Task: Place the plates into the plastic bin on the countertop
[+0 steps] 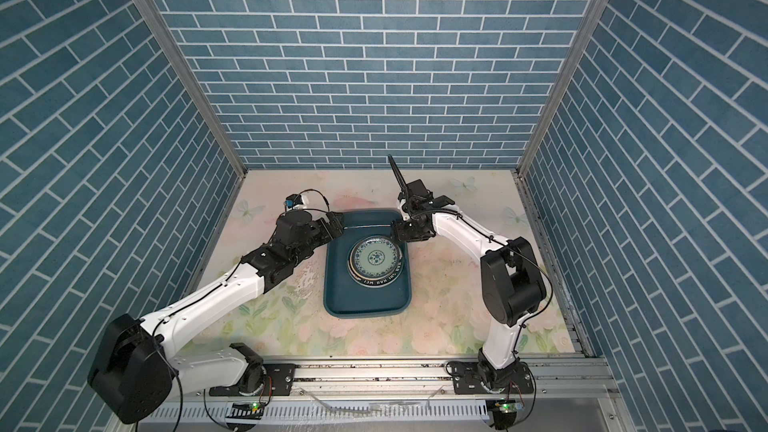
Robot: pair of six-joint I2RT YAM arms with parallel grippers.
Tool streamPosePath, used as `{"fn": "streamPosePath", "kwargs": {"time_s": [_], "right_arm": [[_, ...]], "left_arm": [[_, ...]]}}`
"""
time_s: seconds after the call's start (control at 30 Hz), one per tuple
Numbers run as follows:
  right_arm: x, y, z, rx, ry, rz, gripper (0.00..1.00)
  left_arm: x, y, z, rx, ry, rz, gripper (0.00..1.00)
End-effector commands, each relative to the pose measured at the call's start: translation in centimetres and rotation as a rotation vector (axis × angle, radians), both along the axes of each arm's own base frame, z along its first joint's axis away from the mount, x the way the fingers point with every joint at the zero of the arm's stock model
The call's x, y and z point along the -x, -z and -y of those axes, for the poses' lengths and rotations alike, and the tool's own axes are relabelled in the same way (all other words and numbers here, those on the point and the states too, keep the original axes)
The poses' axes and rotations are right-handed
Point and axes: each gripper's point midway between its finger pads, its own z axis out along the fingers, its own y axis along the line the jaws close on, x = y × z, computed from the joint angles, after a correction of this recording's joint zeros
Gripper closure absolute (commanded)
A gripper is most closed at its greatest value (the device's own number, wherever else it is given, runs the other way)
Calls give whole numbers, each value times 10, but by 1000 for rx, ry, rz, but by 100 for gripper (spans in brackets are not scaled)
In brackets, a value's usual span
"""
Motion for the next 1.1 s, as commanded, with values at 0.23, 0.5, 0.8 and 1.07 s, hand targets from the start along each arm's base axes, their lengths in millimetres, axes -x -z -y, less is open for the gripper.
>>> {"fn": "streamPosePath", "kwargs": {"time_s": [0.23, 0.5, 0.8, 1.07], "right_arm": [[-77, -79, 3, -6, 117, 421, 23], [-85, -118, 37, 6, 291, 605, 9], [-78, -134, 123, 87, 523, 651, 5], [-40, -134, 234, 201, 780, 663, 5]], "left_arm": [[2, -19, 27, 48, 119, 54, 0], [-13, -45, 81, 38, 337, 115, 0], [-25, -60, 127, -15, 466, 151, 0], [-27, -78, 76, -280, 340, 218, 0]]}}
